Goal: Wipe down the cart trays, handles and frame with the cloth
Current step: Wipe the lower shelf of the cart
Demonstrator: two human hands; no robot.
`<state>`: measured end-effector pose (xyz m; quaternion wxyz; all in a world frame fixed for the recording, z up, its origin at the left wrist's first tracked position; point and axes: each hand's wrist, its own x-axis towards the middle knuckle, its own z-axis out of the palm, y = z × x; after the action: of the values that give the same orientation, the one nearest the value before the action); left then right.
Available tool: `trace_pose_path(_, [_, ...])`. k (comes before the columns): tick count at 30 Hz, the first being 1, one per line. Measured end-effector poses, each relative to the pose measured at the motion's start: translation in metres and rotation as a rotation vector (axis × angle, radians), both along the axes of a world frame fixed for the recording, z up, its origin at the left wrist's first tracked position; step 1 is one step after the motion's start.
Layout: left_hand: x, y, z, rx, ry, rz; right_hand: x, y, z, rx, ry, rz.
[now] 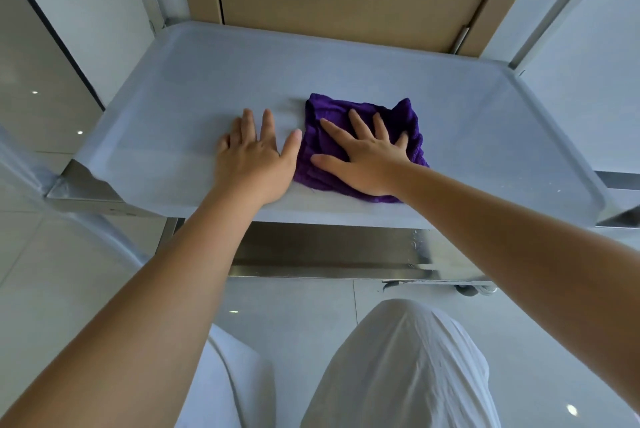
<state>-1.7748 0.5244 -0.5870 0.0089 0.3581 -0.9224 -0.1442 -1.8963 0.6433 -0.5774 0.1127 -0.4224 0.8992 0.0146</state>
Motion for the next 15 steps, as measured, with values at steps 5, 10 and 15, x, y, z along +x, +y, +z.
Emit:
trace_pose_path(5, [0.001, -0.001, 0.002, 0.004, -0.009, -0.007, 0.009, 0.028, 0.004, 0.047, 0.032, 0.248])
trace_pose_path(10, [0.003, -0.002, 0.004, -0.002, -0.017, -0.021, -0.002, 0.049, 0.008, 0.098, 0.092, 0.455])
trace_pose_path(15, [0.003, -0.003, 0.001, -0.007, 0.011, -0.027, -0.027, 0.074, 0.011, 0.091, 0.229, 0.632])
